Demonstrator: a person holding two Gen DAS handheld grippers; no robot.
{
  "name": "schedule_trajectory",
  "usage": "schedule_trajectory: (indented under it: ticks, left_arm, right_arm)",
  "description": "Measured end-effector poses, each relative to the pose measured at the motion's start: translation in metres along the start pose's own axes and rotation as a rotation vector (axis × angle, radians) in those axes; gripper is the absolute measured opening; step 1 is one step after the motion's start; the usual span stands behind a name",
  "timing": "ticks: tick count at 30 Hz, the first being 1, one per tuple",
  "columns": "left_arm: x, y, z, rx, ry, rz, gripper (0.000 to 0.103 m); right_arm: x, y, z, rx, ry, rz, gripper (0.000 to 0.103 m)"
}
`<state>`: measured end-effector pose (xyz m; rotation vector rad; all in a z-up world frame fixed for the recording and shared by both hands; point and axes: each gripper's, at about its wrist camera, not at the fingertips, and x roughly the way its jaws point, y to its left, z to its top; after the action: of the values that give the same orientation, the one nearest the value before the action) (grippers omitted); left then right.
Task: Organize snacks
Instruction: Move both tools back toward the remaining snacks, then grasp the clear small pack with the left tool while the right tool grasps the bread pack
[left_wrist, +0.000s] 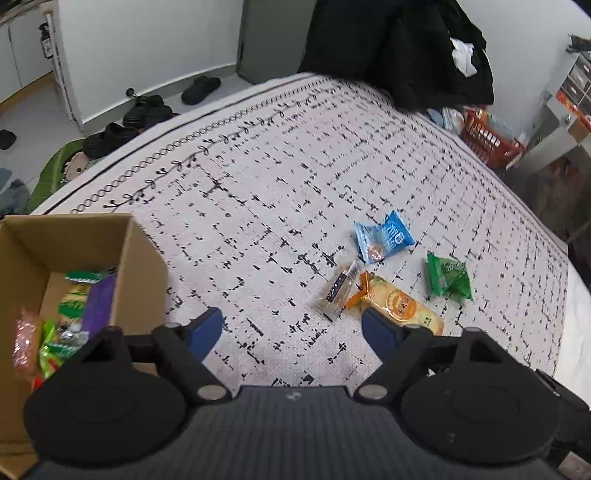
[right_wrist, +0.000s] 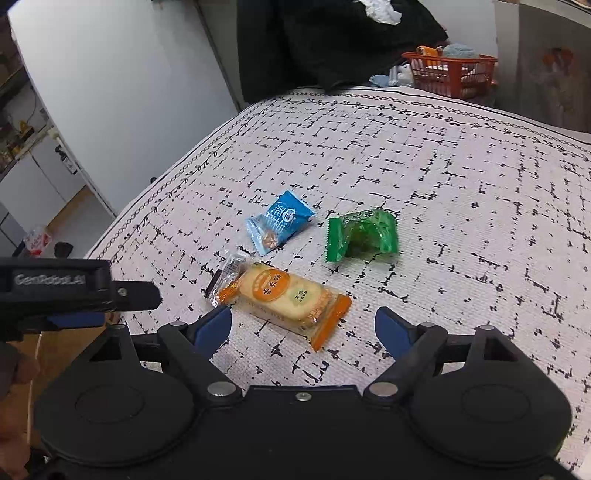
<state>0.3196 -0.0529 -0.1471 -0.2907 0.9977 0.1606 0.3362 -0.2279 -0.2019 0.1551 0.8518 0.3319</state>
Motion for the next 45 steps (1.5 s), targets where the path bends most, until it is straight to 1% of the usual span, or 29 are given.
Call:
schedule_trajectory:
  ticks: [1, 4, 9, 11, 13, 15, 18, 19, 21, 24, 28, 31, 33, 36, 39, 41, 42, 44, 45]
  left_arm:
    - [0.004, 0.001, 0.001, -0.007, 0.006, -0.001, 0.074]
    - [0.016, 0.001, 0.001, -0.022, 0.021, -0.014, 0.064]
    - [0.037, -0.008, 0.001, -0.004, 0.051, -0.027, 0.058]
    - [0.042, -0.011, 0.002, 0.017, 0.050, -0.030, 0.057]
    - [0.047, -0.011, 0.004, 0.017, 0.053, -0.030, 0.057]
    - [0.053, -0.010, 0.007, 0.010, 0.060, -0.027, 0.057]
    - [0.061, -0.008, 0.009, 0.006, 0.063, -0.027, 0.057]
    - [0.063, -0.008, 0.010, 0.005, 0.063, -0.029, 0.056]
    - [0.067, -0.008, 0.011, 0.002, 0.063, -0.037, 0.055]
    - [0.071, -0.014, 0.011, 0.021, 0.059, -0.051, 0.054]
    - [0.075, -0.023, 0.010, 0.061, 0.044, -0.061, 0.051]
    - [0.080, -0.028, 0.008, 0.080, 0.043, -0.067, 0.046]
    - [0.083, -0.031, 0.007, 0.092, 0.047, -0.063, 0.044]
    - [0.089, -0.035, 0.007, 0.119, 0.047, -0.049, 0.044]
    - [0.092, -0.041, 0.007, 0.161, 0.039, -0.042, 0.044]
    - [0.093, -0.043, 0.007, 0.176, 0.035, -0.040, 0.044]
    - [0.094, -0.043, 0.007, 0.175, 0.036, -0.039, 0.041]
    - [0.094, -0.041, 0.008, 0.178, 0.035, -0.028, 0.032]
    - [0.093, -0.040, 0.008, 0.179, 0.038, -0.028, 0.023]
  right_arm:
    - [0.003, 0.001, 0.001, -0.008, 0.003, -0.005, 0.082]
    - [0.014, 0.006, 0.004, -0.054, 0.008, -0.020, 0.081]
    - [0.032, 0.017, 0.010, -0.184, -0.001, -0.064, 0.080]
    - [0.038, 0.018, 0.011, -0.192, 0.008, -0.050, 0.080]
    - [0.043, 0.018, 0.012, -0.196, 0.015, -0.041, 0.079]
    - [0.047, 0.019, 0.010, -0.210, 0.026, -0.035, 0.073]
    - [0.049, 0.019, 0.008, -0.206, 0.031, 0.004, 0.064]
    - [0.049, 0.019, 0.007, -0.203, 0.035, 0.023, 0.057]
    - [0.047, 0.018, 0.006, -0.195, 0.036, 0.032, 0.053]
    - [0.043, 0.014, 0.005, -0.168, 0.041, 0.029, 0.050]
    - [0.036, 0.008, 0.003, -0.118, 0.047, 0.005, 0.049]
    - [0.029, 0.000, 0.002, -0.071, 0.044, -0.028, 0.048]
    - [0.027, -0.005, 0.002, -0.047, 0.046, -0.037, 0.049]
    - [0.026, -0.003, 0.002, -0.063, 0.052, -0.035, 0.051]
    - [0.028, -0.001, 0.001, -0.072, 0.060, -0.012, 0.055]
    - [0.030, 0.002, -0.001, -0.097, 0.066, -0.015, 0.058]
    - [0.031, 0.004, -0.002, -0.115, 0.069, -0.017, 0.060]
    - [0.033, 0.012, -0.005, -0.165, 0.079, -0.017, 0.069]
    - [0.034, 0.016, -0.006, -0.188, 0.084, -0.017, 0.071]
